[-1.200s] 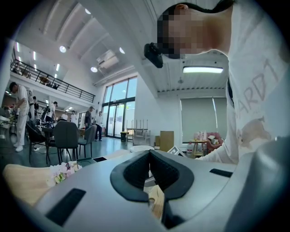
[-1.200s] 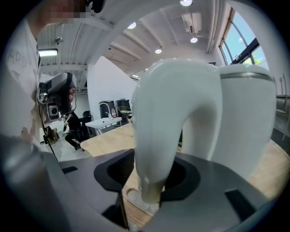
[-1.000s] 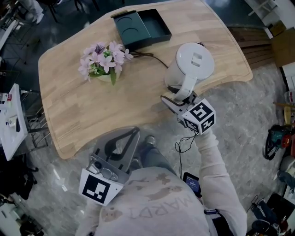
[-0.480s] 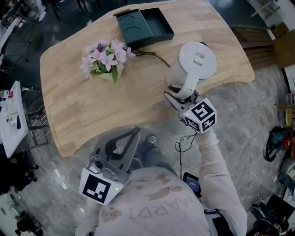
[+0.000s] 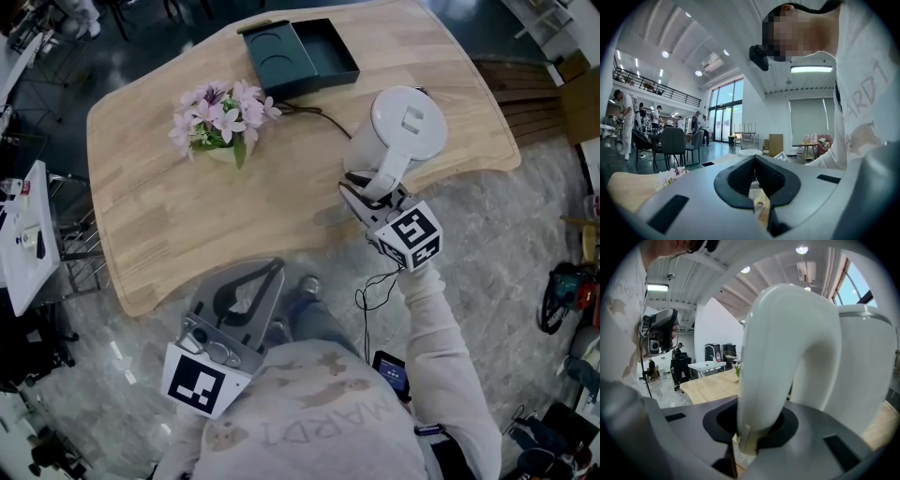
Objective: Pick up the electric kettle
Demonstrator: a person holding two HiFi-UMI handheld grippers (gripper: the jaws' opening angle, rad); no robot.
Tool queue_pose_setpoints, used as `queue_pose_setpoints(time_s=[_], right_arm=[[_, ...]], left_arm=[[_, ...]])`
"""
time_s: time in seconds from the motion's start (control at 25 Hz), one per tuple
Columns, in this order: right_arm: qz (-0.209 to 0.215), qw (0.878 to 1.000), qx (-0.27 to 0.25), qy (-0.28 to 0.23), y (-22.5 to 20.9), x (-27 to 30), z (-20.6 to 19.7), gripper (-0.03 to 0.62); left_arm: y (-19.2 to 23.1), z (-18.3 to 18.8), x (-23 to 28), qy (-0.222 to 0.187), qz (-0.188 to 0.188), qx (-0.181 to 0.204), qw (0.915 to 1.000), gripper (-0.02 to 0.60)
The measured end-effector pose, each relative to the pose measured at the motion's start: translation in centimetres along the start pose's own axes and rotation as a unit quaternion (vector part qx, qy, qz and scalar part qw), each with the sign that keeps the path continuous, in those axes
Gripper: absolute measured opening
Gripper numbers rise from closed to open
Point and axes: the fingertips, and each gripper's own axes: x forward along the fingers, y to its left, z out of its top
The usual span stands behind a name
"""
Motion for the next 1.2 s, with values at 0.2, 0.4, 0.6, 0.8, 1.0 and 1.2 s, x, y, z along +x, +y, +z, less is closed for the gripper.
queue_pose_setpoints(time_s=[0.2, 0.4, 0.6, 0.8, 1.0, 1.2], right_arm=[[0.004, 1.0, -0.003, -0.013, 0.2, 0.5, 1.7, 0.074], [-0.008, 0.999, -0.008, -0.033, 0.3, -0.4, 4.0, 0.075], [-0.015, 0.999, -0.021, -0.047, 1.6, -2.0, 6.4, 0.077], [-0.025, 0.997, -0.034, -0.057, 4.3, -5.0, 8.2, 0.077], [-0.042, 0.996, -0.055, -0.063, 8.1, -8.5, 9.8, 0.077], [-0.051, 0.994, -0.064, -0.067, 13.3, -11.7, 10.8, 0.077]], left_arm=[[-0.2, 0.2, -0.5, -0.001, 0.002, 0.007, 1.0, 0.012], [0.0, 0.5, -1.2, -0.004, 0.006, 0.009, 0.9999, 0.012], [-0.5, 0.8, -1.7, -0.01, -0.007, 0.023, 0.9997, 0.012], [-1.0, 1.8, -2.6, -0.027, -0.027, 0.036, 0.9986, 0.012], [-1.8, 2.4, -3.6, -0.039, -0.054, 0.054, 0.9963, 0.012], [-3.1, 2.2, -4.8, -0.037, -0.078, 0.047, 0.9952, 0.012]])
